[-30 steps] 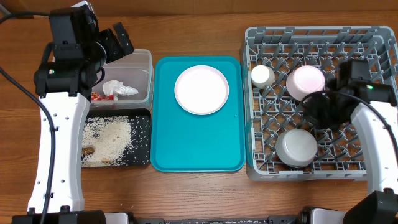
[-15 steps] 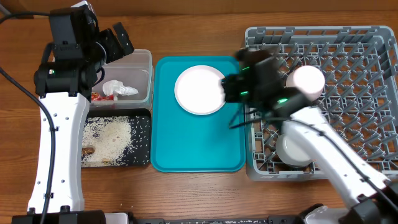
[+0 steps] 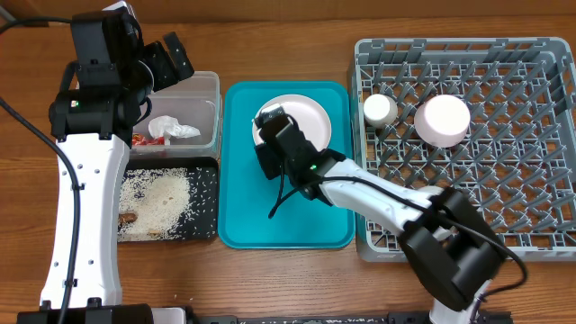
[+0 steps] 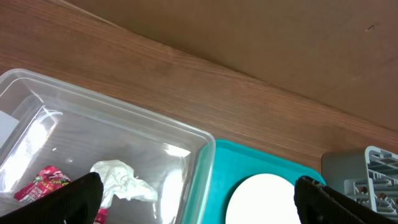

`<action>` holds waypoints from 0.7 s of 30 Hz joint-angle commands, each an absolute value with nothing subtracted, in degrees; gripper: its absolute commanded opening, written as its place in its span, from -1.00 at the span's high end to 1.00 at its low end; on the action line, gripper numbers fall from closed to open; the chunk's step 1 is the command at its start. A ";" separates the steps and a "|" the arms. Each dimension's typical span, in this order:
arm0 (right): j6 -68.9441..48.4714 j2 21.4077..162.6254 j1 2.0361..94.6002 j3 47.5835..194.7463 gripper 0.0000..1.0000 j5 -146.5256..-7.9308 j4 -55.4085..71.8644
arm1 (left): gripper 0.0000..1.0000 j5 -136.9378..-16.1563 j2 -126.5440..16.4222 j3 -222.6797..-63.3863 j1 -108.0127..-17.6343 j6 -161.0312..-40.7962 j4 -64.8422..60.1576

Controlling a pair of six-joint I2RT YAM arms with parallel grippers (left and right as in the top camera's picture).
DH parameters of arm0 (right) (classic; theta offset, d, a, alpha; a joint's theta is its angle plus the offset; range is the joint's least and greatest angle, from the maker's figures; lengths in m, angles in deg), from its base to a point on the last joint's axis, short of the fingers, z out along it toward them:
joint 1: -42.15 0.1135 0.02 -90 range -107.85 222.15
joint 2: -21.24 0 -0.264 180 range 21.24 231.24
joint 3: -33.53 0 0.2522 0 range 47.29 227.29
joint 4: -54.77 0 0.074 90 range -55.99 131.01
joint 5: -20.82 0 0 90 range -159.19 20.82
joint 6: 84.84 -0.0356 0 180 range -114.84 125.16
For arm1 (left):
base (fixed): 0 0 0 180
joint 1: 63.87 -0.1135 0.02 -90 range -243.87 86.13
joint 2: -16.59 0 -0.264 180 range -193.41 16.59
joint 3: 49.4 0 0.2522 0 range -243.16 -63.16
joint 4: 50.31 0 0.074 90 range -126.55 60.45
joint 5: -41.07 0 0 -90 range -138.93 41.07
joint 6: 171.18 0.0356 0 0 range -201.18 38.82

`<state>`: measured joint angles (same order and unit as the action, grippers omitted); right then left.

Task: Sort waste into correct bins and load items into the dishwasher
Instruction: 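Move the right gripper to the white plate on the teal tray, then grip the white plate's edge with the right gripper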

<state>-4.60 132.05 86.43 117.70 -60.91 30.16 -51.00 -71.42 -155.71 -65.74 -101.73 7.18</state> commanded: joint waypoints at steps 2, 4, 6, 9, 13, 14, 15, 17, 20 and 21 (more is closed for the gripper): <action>0.25 134.41 86.36 118.64 -0.05 -59.75 31.63 | -1.00 -50.38 -71.49 -156.21 -65.35 -100.88 7.00; 1.19 135.04 86.36 118.64 -0.05 -60.02 31.84 | -1.00 -50.41 -71.49 -156.21 -65.35 -100.88 7.00; 1.19 135.54 86.34 118.64 -0.05 -60.13 31.93 | -1.00 -50.41 -71.49 -156.21 -65.35 -100.88 7.00; 2.40 136.31 86.36 118.62 -0.05 -60.41 31.69 | -1.00 -50.41 -71.49 -156.21 -65.35 -100.88 6.98; 2.42 136.99 86.36 118.60 -0.04 -60.45 31.30 | -1.00 -50.41 -71.49 -156.21 -65.35 -100.88 7.00; 2.42 137.01 86.36 118.60 -0.04 -60.45 31.30 | -1.00 -50.38 -71.49 -156.21 -65.35 -100.88 7.00; 2.42 137.01 86.36 118.60 -0.03 -60.45 31.23 | -1.00 -50.38 -71.49 -156.21 -65.35 -100.88 7.00; 2.42 137.01 86.36 118.60 0.04 -60.45 30.86 | -1.00 -50.38 -71.49 -156.21 -65.35 -100.88 6.98; 2.42 137.16 86.36 118.57 0.09 -61.39 29.96 | -1.00 -50.41 -71.49 -156.21 -65.35 -100.88 7.00; 2.42 137.29 86.34 118.49 0.16 -61.66 29.94 | -1.00 -50.38 -71.49 -156.21 -65.35 -100.88 7.00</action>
<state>2.31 136.57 86.43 117.70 -60.98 29.88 -51.00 -71.42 -155.71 -65.74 -101.73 7.20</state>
